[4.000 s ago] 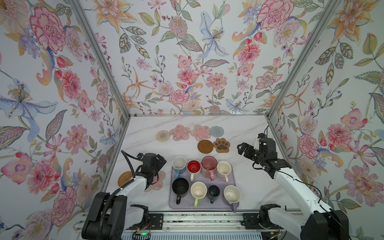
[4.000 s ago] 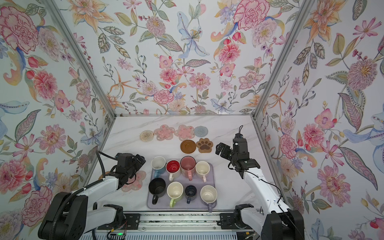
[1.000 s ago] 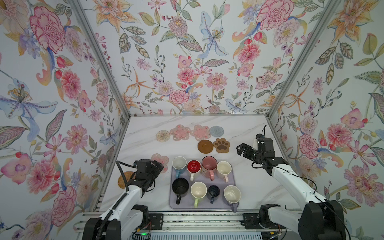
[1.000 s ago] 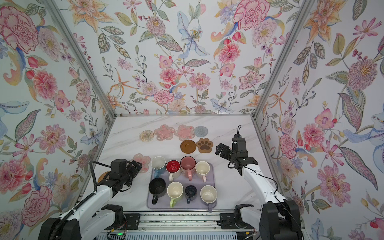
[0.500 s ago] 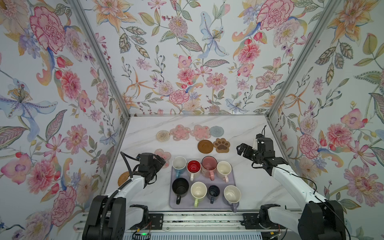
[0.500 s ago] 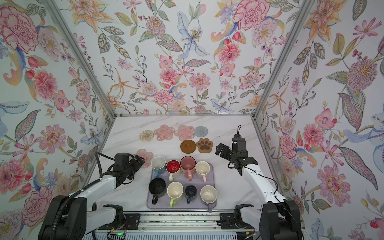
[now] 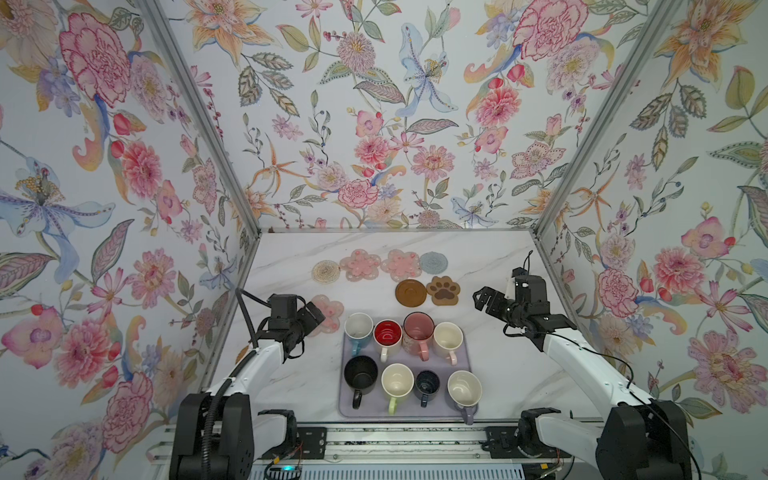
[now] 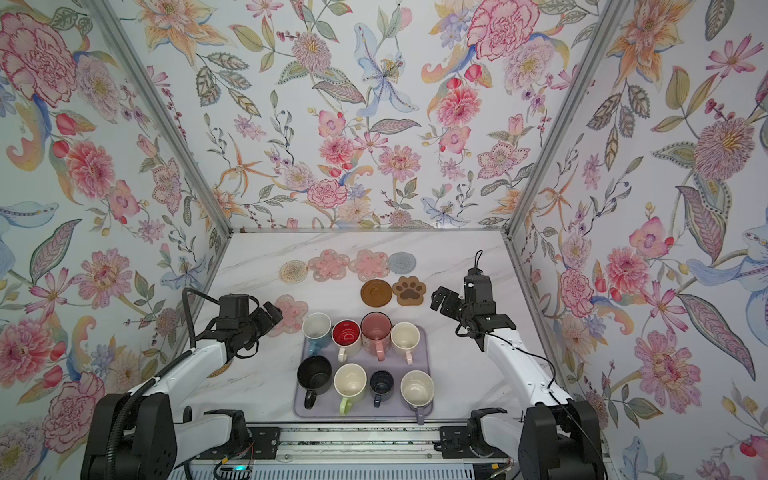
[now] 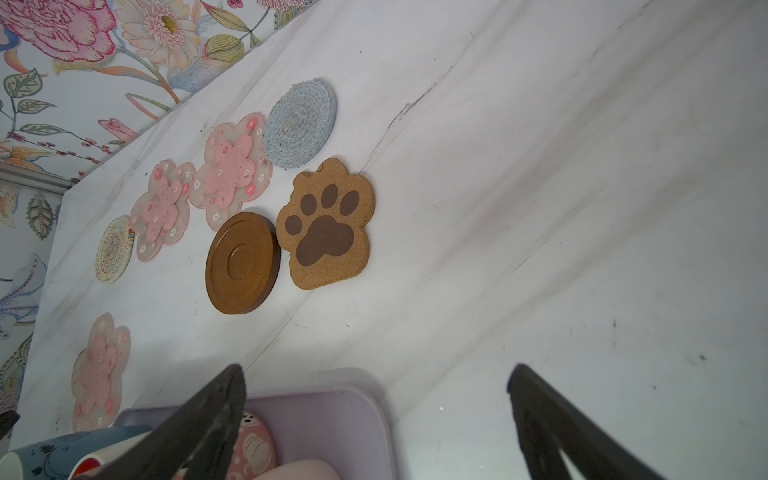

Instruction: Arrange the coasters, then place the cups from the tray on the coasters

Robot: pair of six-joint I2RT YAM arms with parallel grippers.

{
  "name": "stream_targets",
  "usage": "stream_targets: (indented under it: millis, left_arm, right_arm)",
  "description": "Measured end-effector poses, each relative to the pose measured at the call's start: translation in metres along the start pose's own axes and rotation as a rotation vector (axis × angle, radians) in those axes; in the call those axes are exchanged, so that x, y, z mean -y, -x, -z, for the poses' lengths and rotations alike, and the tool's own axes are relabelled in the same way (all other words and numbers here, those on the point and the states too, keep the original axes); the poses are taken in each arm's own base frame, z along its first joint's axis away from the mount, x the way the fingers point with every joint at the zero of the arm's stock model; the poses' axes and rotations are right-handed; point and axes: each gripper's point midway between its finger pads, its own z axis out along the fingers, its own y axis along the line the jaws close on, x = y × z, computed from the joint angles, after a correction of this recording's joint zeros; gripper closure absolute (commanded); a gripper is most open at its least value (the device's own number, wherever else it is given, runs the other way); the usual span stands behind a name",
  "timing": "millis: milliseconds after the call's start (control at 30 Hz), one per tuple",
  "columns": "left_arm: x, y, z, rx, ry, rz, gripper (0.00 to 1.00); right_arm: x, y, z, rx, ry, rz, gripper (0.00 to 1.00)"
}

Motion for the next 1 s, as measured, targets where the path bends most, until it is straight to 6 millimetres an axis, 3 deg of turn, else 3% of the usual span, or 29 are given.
stream_targets:
  millis: [167,367,767,1000]
  left_arm:
    - [-0.005,0.03,0.012,0.059,0.023,-0.073,0.01]
    - [-0.01,0.044,0.003,0.039,0.054,-0.145,0.01]
    - [-0.013,0.039,-0.033,-0.064,0.073,-0.197,0.01]
    - [-0.012,0.031,-0.048,-0.107,0.047,-0.199,0.01]
  right_arm:
    - [0.0,0.0,0.0,0.0,0.0,0.0,0.01]
    - [0.0,0.0,0.0,0.0,0.0,0.0,0.01]
    - [-0.002,0.004,0.007,0.018,0.013,0.005,0.01]
    - [-0.012,0.008,0.016,0.031,0.069,0.025,0.01]
